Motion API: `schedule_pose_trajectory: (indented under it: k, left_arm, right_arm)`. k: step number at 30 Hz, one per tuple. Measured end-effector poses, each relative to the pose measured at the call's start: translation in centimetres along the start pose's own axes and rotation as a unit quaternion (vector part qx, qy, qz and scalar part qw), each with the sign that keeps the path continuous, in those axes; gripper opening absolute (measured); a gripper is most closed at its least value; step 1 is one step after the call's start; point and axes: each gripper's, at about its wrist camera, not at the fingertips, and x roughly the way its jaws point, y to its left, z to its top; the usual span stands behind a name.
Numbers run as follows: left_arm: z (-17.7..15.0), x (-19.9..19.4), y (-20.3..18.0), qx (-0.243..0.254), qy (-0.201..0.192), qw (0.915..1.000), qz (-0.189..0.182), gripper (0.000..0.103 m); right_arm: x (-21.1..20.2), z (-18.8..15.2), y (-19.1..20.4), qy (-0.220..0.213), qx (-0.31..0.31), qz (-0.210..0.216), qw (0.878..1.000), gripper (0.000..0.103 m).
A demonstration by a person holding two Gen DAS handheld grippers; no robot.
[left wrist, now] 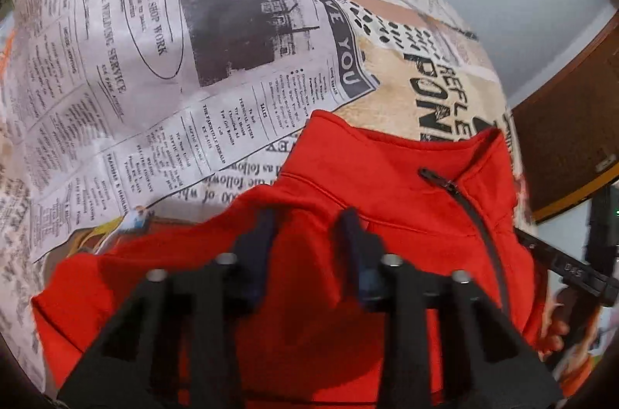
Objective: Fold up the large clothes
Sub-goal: 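Grasp the jacket collar with the left tool while the right tool grasps the hem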
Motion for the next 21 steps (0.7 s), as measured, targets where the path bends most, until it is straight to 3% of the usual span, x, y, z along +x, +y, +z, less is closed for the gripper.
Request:
schedule_pose_trajectory:
  k: [1,3,5,13,21]
  left_arm:
    - [-0.1,-0.2,-0.5,0.01,0.0,0.9999,0.01,0.008]
    - [0.0,-1.0,-0.7,0.019,0.001,0.9996,0.022,0.005]
    - [-0.2,-2.7,-0.9,0.014,-0.015,0.9995,0.025,0.004]
    - [-1.7,-11.3,-3.6,0.06,-0.058,0.9965,0.004,0.003]
    - [-8.4,-19.0,-4.9,0.113,-0.07,0.9912,-0.006,0.003]
  right_arm:
    - [-0.1,0.0,0.3,0.002,-0.008,-0.007,1.0,0.006]
    - [-0.9,-0.3,1.2,-0.004,-0.017,-0.028,0.999,0.004]
    - [-2.0,-0.7,2.0,-0.019,-0.022,-0.043,0.999,0.003]
    - [-9.7,-3.3,5.2,-0.067,-0.063,-0.019,0.996,0.003]
    - [-15.1,-8.9,6.6,-0.084,-0.094,-0.021,0.992,0.003]
